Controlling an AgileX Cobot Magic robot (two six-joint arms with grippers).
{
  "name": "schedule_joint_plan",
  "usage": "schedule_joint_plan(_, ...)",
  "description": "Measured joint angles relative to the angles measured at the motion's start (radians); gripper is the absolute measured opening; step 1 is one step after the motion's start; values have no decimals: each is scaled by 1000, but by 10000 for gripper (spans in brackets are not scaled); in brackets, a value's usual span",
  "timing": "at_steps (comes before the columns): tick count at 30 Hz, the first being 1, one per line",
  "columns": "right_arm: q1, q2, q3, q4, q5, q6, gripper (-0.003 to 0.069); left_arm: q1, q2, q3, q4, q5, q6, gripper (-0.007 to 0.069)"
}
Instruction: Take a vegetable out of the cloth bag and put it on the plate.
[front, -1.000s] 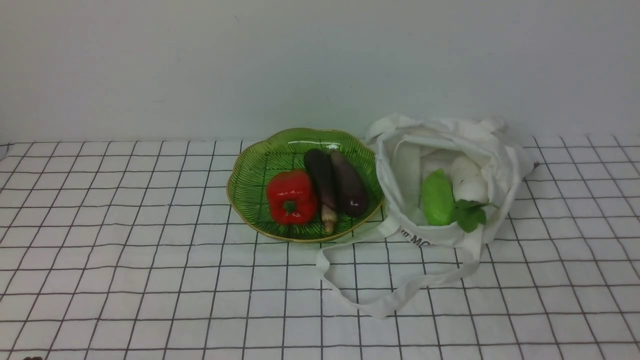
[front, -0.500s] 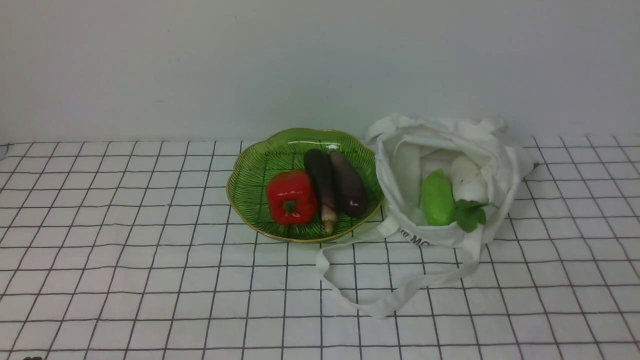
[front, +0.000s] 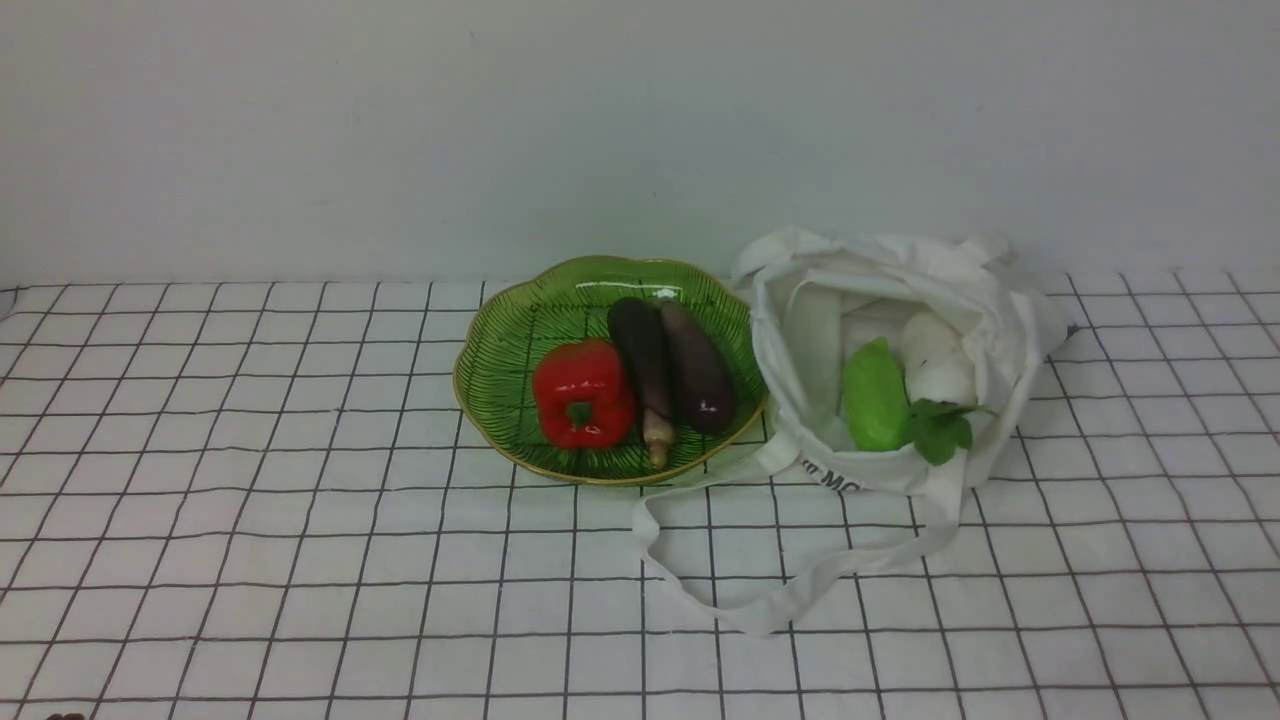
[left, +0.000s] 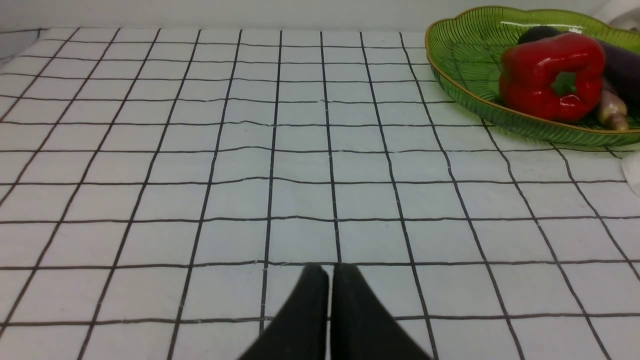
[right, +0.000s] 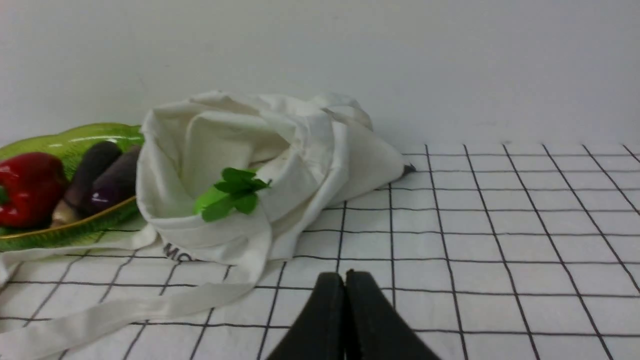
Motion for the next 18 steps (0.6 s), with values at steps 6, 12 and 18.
schedule_joint_plan(6,-16,0,39,0,-2,0,-15,0,0,0,0,0,0,-8)
schedule_joint_plan(12,-18,0,50,5,-8,0,-15,0,0,0,0,0,0,-8)
schedule_joint_plan(18,-18,0,50,7,-8,0,-15,0,0,0,0,0,0,-8)
